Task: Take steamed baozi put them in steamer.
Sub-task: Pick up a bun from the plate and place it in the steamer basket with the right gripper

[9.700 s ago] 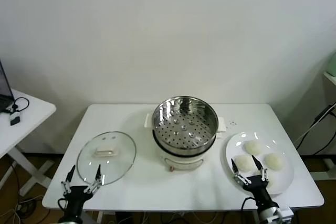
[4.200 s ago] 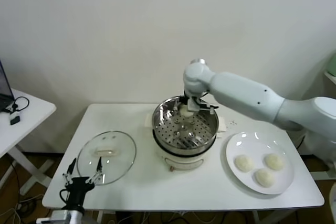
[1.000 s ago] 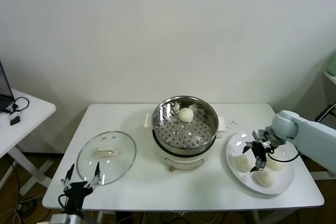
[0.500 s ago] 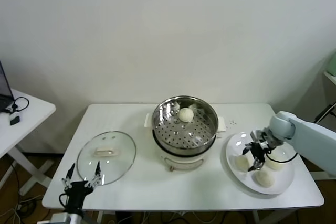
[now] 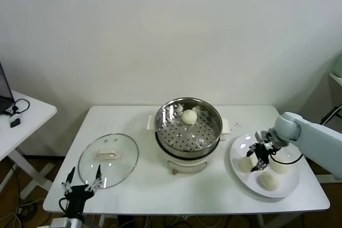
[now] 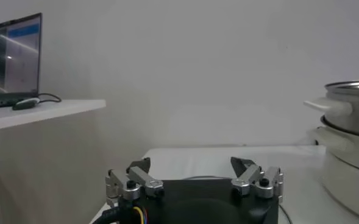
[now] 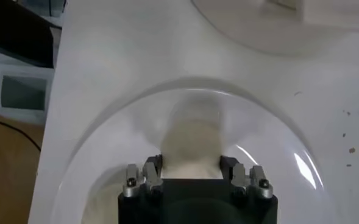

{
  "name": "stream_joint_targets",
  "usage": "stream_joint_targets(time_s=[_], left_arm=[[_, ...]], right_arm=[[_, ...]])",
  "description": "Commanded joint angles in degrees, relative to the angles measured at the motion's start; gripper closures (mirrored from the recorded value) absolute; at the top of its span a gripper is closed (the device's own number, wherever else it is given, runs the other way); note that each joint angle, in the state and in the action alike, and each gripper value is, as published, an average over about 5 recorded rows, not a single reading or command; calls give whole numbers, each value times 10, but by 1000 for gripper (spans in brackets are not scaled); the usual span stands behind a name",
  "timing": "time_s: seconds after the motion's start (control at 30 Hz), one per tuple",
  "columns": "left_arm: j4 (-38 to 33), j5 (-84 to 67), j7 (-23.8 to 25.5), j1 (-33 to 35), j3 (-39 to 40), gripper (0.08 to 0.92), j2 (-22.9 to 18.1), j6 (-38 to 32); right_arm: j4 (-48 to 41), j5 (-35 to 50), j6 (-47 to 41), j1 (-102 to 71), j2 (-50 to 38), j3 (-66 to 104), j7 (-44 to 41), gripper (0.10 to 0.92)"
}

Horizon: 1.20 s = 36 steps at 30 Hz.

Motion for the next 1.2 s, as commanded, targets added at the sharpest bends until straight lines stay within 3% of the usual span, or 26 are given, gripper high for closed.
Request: stream_joint_targets(time_s=[0.03,0.3,0.53,1.2], left_arm=[[-2,-2,0,1,1,177,0,-1],[-4,-4,0,1,7,177,1,-1],[-6,-3,0,-3,14,177,1,0],[-20,1,-1,5,11,177,-6,-2]], right_arm=[[40,133,-13,210,-40,-147,-4,405],[43,311,-21,474,9,-343,-8,406],[46,429,-43,525,98,-380,15,406],[-48,392,-79,329,325,-266,73,414]])
